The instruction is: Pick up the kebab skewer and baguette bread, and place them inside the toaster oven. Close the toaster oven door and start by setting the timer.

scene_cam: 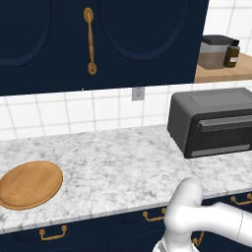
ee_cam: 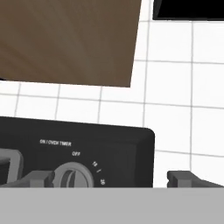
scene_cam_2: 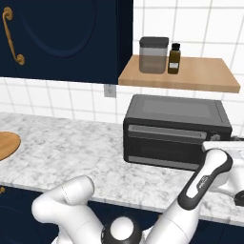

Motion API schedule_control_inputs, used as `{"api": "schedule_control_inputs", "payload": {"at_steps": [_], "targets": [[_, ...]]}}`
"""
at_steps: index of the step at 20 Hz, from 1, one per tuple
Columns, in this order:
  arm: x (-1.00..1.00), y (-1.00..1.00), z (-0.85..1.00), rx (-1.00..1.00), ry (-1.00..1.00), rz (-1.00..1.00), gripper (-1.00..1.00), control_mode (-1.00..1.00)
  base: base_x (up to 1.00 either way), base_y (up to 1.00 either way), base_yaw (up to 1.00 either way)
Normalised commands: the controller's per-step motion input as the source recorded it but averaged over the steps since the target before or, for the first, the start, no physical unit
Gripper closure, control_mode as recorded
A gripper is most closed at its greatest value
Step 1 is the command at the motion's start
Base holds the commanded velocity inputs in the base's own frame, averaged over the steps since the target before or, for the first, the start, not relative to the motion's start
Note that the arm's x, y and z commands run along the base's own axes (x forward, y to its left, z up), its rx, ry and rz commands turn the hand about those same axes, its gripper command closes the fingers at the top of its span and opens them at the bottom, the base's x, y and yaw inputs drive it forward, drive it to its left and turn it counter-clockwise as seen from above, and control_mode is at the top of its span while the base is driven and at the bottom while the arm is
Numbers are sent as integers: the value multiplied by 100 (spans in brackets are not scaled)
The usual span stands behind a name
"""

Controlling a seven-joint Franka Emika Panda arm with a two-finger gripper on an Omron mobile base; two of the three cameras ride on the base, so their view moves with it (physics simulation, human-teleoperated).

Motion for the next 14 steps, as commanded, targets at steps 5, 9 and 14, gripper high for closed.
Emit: {"api": "schedule_control_inputs", "payload": {"at_steps": [5,9,14], "targets": [[18,-26,-1,-1,0,-10,-100,-100,0,0,0],[29,-33,-12,0,0,-9,-100,-100,0,0,0],[12,-8,-19,0,0,-12,100,-100,0,0,0]]}}
